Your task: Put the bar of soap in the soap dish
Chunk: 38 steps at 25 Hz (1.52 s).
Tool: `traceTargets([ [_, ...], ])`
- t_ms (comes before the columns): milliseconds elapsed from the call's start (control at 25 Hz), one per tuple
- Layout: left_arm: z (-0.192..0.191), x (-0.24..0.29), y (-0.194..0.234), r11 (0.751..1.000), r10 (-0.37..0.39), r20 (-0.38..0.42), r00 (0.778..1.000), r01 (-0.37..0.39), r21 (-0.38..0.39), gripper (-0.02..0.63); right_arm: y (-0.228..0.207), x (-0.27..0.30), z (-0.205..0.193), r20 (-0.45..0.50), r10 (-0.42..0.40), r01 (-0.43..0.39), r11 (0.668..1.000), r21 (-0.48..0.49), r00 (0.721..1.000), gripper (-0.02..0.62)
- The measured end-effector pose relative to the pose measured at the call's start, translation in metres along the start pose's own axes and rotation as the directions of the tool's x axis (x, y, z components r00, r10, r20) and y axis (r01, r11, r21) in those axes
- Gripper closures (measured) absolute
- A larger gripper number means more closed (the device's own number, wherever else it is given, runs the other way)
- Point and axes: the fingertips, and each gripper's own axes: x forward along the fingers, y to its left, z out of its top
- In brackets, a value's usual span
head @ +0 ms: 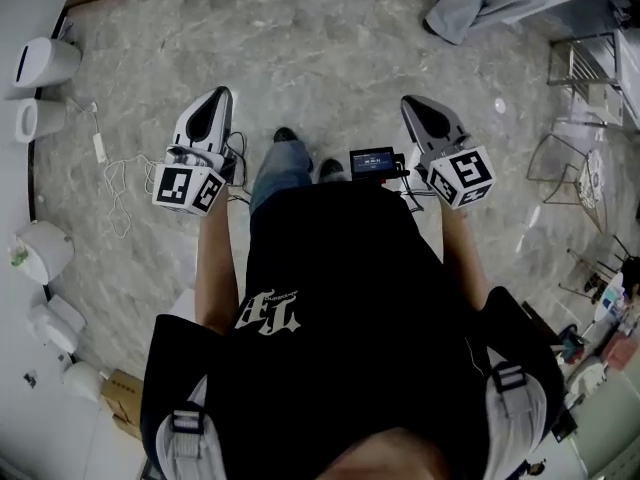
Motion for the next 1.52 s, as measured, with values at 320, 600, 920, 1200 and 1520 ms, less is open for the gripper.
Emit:
traceTargets([
  [320, -0.005, 0.022, 0.075, 1.0, 0.017, 0.024, 1.0, -0.016, -0.021, 0.597, -0.015, 0.071, 0.018, -0.014, 0.003, -0.003, 1.0, 0.01, 1.0, 0.588],
  [600, 0.012, 0.062, 0.201, 0.998, 0.037, 0.034, 0.999, -0.034, -0.061, 0.597, -0.029, 0.186, 0.097, 0.085, 0.018, -0.034, 0.981, 0.19, 0.996, 0.588],
  [920, 0.021, 0.096, 0.335, 0.998, 0.002, 0.002, 1.0, -0.002, -0.061, 0.597, -0.007, 0.342, 0.166, 0.081, 0.041, -0.047, 0.996, 0.072, 0.996, 0.588],
  [1200, 0.02, 0.118, 0.412, 0.998, -0.007, -0.02, 1.0, 0.005, -0.064, 0.597, -0.001, 0.417, 0.168, 0.018, 0.073, -0.075, 0.989, 0.129, 0.997, 0.588],
  [1520, 0.023, 0.183, 0.485, 0.999, 0.022, -0.07, 0.997, -0.024, -0.031, 0.597, -0.054, 0.49, 0.179, 0.02, 0.048, -0.05, 0.991, 0.124, 0.999, 0.588],
])
